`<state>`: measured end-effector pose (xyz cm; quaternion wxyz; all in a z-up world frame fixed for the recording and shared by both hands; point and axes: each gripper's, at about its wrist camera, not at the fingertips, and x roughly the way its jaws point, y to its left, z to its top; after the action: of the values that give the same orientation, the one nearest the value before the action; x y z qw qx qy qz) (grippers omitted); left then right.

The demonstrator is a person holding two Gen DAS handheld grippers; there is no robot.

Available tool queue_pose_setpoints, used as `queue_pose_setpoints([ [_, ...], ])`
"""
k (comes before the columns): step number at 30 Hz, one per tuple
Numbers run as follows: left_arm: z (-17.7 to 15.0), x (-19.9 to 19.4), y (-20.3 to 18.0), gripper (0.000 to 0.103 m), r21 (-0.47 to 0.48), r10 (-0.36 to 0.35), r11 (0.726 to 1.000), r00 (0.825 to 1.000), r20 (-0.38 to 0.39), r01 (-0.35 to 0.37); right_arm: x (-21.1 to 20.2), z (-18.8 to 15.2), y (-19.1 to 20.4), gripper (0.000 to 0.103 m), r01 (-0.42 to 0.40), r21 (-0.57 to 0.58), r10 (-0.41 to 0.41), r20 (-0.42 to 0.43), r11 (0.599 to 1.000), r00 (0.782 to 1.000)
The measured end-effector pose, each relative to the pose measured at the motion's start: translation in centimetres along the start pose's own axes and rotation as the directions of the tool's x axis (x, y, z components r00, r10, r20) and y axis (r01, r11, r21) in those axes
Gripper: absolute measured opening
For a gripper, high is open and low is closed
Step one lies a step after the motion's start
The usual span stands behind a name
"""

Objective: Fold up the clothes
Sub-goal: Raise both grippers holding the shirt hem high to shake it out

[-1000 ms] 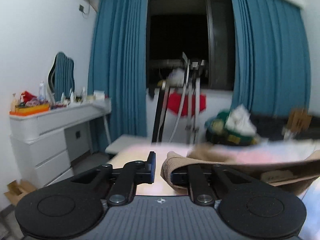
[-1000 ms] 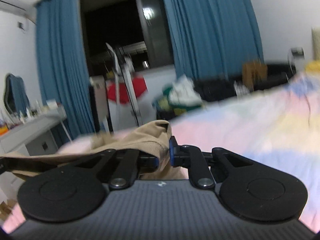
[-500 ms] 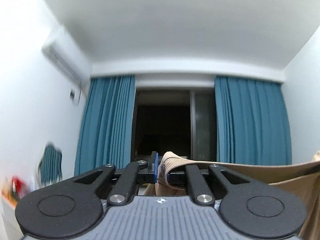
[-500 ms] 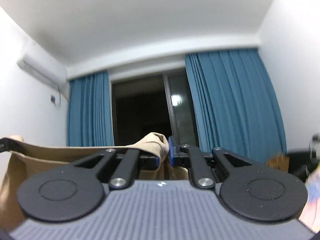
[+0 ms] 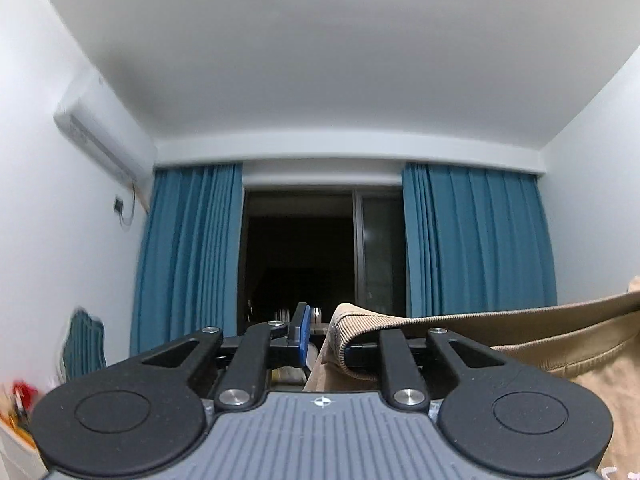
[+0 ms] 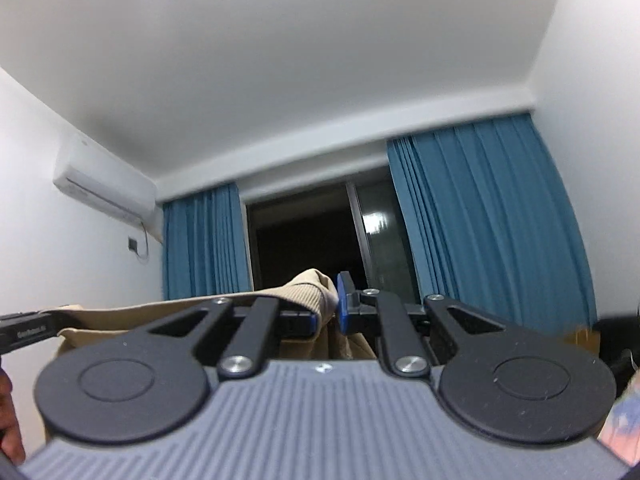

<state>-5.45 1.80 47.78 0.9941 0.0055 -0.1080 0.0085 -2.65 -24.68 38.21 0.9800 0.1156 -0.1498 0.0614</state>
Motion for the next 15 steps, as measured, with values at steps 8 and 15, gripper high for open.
queue_pose_setpoints([
  [8, -11.9, 13.4, -0.6, 0.017, 0.058, 0.038, 0.998, 0.985, -0.17, -0.028, 10.4, -10.7, -3.5, 0.013, 0.081, -0.018, -0.083, -0.234, 0.997, 0.969],
  [15, -27.4, 29.7, -1.4, 0.021, 0.091, 0.076, 0.995, 0.938, -0.339, -0.048, 24.5, -25.2, -7.4, 0.013, 0.156, -0.105, -0.186, -0.403, 0.982, 0.896],
])
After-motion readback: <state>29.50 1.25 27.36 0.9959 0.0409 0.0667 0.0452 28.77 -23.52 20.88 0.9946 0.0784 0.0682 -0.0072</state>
